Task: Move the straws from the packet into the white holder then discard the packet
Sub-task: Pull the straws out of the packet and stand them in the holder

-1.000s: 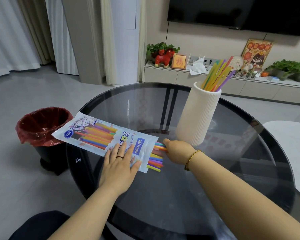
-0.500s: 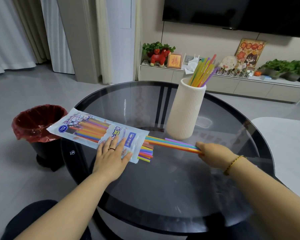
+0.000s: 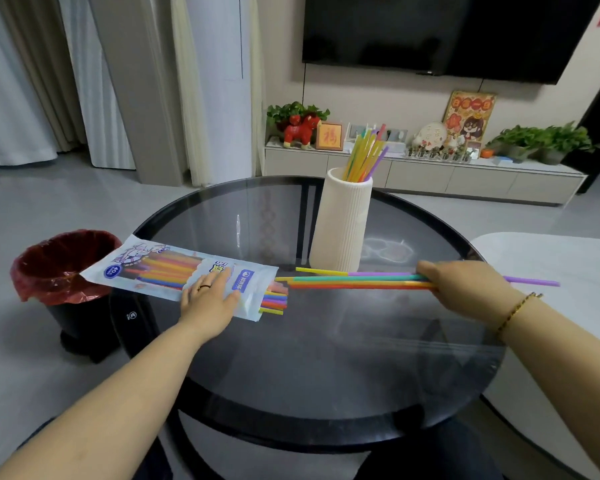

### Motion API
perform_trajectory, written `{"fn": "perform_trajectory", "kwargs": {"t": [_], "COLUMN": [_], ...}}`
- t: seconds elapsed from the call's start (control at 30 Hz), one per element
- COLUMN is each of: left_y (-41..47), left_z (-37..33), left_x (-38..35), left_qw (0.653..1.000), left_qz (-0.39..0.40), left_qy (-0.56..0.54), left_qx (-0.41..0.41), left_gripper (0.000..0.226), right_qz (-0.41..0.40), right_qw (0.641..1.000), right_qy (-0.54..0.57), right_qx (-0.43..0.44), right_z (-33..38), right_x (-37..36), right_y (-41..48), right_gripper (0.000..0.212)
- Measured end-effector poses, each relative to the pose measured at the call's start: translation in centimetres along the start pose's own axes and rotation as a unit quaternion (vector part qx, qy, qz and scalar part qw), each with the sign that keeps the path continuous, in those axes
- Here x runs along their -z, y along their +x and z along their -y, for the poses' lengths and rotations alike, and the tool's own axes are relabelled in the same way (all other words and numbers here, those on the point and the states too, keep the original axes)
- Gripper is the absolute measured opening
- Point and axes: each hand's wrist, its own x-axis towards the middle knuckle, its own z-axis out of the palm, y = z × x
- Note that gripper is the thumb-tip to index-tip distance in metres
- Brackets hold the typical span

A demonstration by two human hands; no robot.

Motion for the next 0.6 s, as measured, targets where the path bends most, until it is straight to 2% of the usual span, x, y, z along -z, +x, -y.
{"fn": "perform_trajectory", "kwargs": {"t": [0.07,0.17,0.27,0.37,0.43,0.5,0.57,0.6], "left_y": [-0.1,-1.1,-3.0,-4.2,-4.4,-4.4,-4.4,-4.2], "left_z": [-1.0,-3.5,-6.8,-9.1,-9.8,-10.1,-10.0,-9.9], "left_x": [1.2,2.7,3.4,2.9,2.1,1.5,1.1,0.9], "left_qw": [0.997,0.977,0.956,0.955,0.962,0.972,0.977,0.978], "left_qz": [-0.05,-0.091,-0.02,0.089,0.115,0.109,0.093,0.088], "left_qy": [-0.06,-0.163,-0.204,-0.132,-0.058,-0.008,-0.018,-0.037], "left_qx": [-0.012,-0.102,-0.21,-0.252,-0.239,-0.207,-0.191,-0.184], "left_gripper": [0.046,0.04,0.048,0.075,0.078,0.061,0.022,0.01], "right_qz": [-0.025,-0.045,-0.056,-0.063,-0.065,-0.068,-0.073,-0.088], "right_qw": [0.999,0.996,0.991,0.985,0.982,0.978,0.974,0.972], "right_qy": [-0.013,-0.041,-0.053,-0.069,-0.08,-0.093,-0.114,-0.125], "right_qx": [0.02,0.059,0.106,0.143,0.159,0.174,0.18,0.181], "right_z": [0.3,1.6,3.3,5.0,5.9,6.6,7.0,7.2], "right_x": [0.9,2.1,3.1,3.8,4.3,4.8,5.1,5.1], "right_y": [0.1,0.7,1.6,2.6,3.1,3.5,3.8,3.9], "right_gripper": [0.02,0.019,0.02,0.021,0.021,0.021,0.021,0.02]}}
